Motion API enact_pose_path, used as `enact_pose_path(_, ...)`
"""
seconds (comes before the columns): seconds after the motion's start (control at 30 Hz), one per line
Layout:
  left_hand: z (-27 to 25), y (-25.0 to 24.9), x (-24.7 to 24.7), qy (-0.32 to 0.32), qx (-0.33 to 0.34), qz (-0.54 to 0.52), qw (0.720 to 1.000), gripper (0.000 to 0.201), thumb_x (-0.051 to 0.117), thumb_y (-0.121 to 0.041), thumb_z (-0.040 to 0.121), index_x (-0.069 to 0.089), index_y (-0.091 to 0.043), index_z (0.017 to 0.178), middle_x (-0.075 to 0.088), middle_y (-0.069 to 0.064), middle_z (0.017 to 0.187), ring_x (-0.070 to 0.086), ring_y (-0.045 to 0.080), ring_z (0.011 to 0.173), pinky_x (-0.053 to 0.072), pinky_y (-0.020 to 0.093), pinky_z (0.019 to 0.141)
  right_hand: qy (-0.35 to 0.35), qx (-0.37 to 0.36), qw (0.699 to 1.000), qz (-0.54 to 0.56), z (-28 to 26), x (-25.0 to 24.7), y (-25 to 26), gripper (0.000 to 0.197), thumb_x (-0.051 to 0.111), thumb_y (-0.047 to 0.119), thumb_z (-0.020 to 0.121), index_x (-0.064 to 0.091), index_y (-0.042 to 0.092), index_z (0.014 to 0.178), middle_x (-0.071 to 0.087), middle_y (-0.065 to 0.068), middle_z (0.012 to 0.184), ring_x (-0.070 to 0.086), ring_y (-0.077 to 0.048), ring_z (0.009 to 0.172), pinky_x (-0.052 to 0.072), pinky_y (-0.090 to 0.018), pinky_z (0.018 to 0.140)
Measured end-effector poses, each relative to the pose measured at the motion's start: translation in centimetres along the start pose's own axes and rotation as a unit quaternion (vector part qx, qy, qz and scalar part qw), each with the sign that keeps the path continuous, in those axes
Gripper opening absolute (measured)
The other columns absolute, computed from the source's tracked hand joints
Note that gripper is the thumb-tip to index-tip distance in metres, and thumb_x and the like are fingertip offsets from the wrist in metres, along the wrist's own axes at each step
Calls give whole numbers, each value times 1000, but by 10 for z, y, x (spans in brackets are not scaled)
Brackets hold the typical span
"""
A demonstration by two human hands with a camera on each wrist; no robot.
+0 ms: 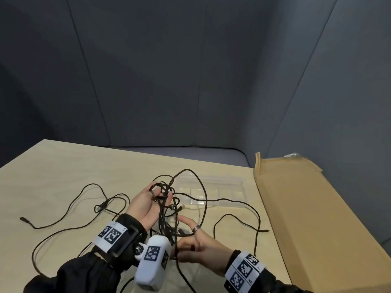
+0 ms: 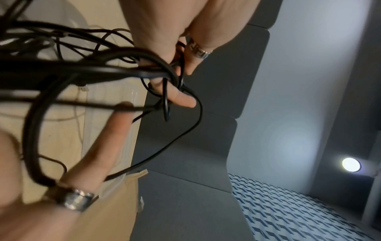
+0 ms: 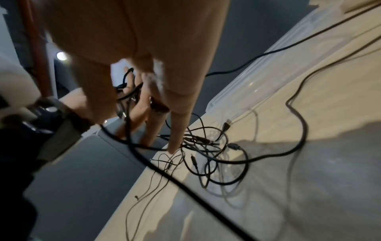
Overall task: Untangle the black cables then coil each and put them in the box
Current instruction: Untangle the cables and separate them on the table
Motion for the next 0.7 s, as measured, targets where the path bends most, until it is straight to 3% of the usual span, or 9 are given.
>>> enact_pose_path(0.1,4,-12,-11,-24,13,1,1000,27,25,4,98,42,-9,114,38,8,82,39,14,64,53,23,44,-92,-30,995,35,-11,-32,14,64,66,7,82,36,33,133,62,-5,80,63,-20,82,52,-37,86)
enact_pose_path(0.17,4,-22,-19,-35,28,11,999,32,22,7,97,39,-10,119,35,6,79,34,14,62,49,19,42,-129,-59,990,10,-27,-59,24,49,58,3,88,39,25,128,66,-3,76,66,-23,85,54,-40,86)
enact_pose_path(0.23,2,-30,-25,-45,42,26,998,34,22,7,97,39,-11,120,34,5,78,31,13,62,45,16,39,-164,-58,985,-3,-51,-91,25,40,49,-4,91,36,16,123,66,-5,73,67,-25,78,57,-37,74)
enact_pose_path(0.3,0,-36,-30,-50,53,41,996,35,20,8,96,39,-9,119,33,5,74,30,12,61,40,14,37,-184,-24,982,-43,-78,-125,16,32,48,-5,91,36,8,118,64,-4,68,62,-18,61,51,-26,58)
enact_pose_path(0.37,-2,-41,-31,-47,59,49,996,36,20,9,95,41,-9,118,34,4,73,30,11,61,42,15,38,-163,61,970,-168,-102,-151,-6,18,47,-2,93,47,5,110,59,2,66,53,-6,50,41,-22,55)
enact_pose_path(0.47,-5,-47,-29,-33,59,49,996,30,28,6,97,43,-10,117,38,5,79,35,11,64,55,26,47,-162,228,896,-345,-139,-193,-45,25,43,2,94,55,22,83,58,7,69,47,4,46,37,-15,52)
enact_pose_path(0.53,-6,-46,-26,-19,51,42,998,29,30,5,97,44,-10,117,39,5,81,37,10,66,58,35,53,-190,274,832,-444,-149,-208,-46,30,47,8,91,49,33,75,57,13,77,55,7,68,39,-9,63)
enact_pose_path(0.6,-9,-39,-20,-9,38,35,999,28,31,4,97,46,-11,116,39,6,80,38,11,66,59,41,56,-236,205,798,-516,-135,-194,-19,17,55,22,90,52,38,91,54,19,97,55,-2,100,38,-10,83)
enact_pose_path(0.7,-13,-20,-7,-6,12,4,1000,26,31,4,96,51,-11,105,40,7,80,42,13,68,58,48,64,-294,-32,837,-460,-97,-129,46,15,52,47,83,58,41,95,55,24,101,48,8,101,30,-4,86)
Point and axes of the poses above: each hand's wrist, its own z-axis towards the middle knuckle, its own x-axis out of the palm, y = z × x, the point moved 10 cm from there along z, towards the middle knuckle
